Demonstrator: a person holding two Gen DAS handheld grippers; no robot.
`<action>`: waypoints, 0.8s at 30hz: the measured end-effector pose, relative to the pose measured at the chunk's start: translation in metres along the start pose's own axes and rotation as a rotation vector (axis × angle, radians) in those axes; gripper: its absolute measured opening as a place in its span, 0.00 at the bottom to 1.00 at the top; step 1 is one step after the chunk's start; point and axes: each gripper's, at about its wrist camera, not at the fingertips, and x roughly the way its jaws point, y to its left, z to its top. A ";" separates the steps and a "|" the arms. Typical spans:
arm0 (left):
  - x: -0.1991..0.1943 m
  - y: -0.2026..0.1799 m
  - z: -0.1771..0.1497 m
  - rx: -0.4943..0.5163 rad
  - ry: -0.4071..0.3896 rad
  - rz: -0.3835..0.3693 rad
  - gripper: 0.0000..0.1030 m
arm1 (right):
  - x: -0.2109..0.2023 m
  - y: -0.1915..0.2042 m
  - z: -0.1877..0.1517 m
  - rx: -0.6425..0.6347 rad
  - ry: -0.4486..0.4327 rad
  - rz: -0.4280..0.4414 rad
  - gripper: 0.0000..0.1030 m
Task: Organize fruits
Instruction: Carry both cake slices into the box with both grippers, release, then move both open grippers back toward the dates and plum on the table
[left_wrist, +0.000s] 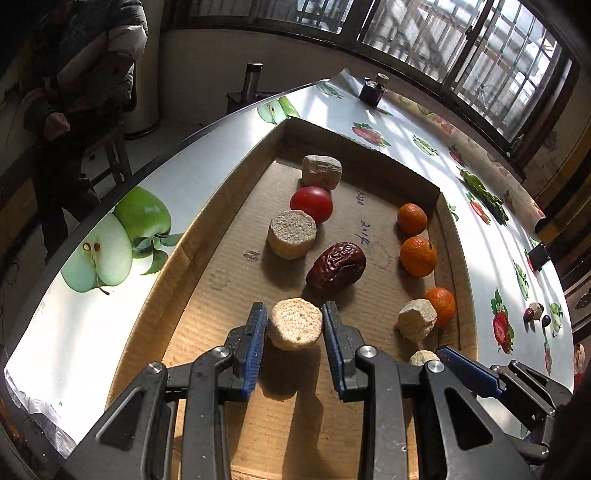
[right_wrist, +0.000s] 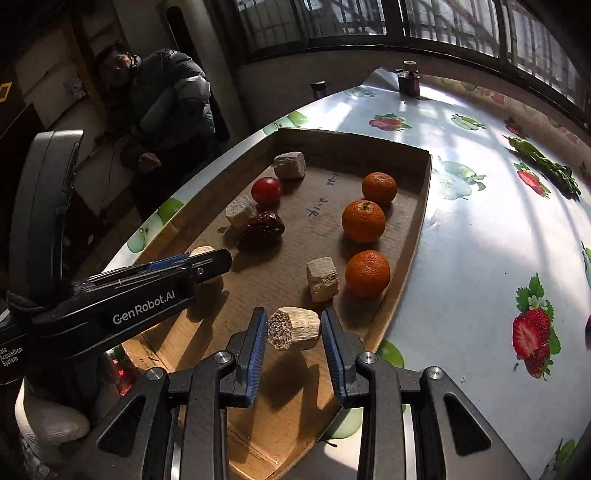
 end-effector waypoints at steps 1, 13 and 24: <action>0.000 -0.001 0.000 0.000 -0.001 -0.002 0.29 | 0.002 0.001 0.000 -0.002 -0.004 -0.008 0.32; -0.074 -0.043 -0.011 0.093 -0.241 0.082 0.84 | -0.079 -0.020 -0.013 0.121 -0.208 -0.091 0.66; -0.093 -0.130 -0.043 0.335 -0.314 0.089 0.84 | -0.151 -0.084 -0.060 0.341 -0.367 -0.280 0.77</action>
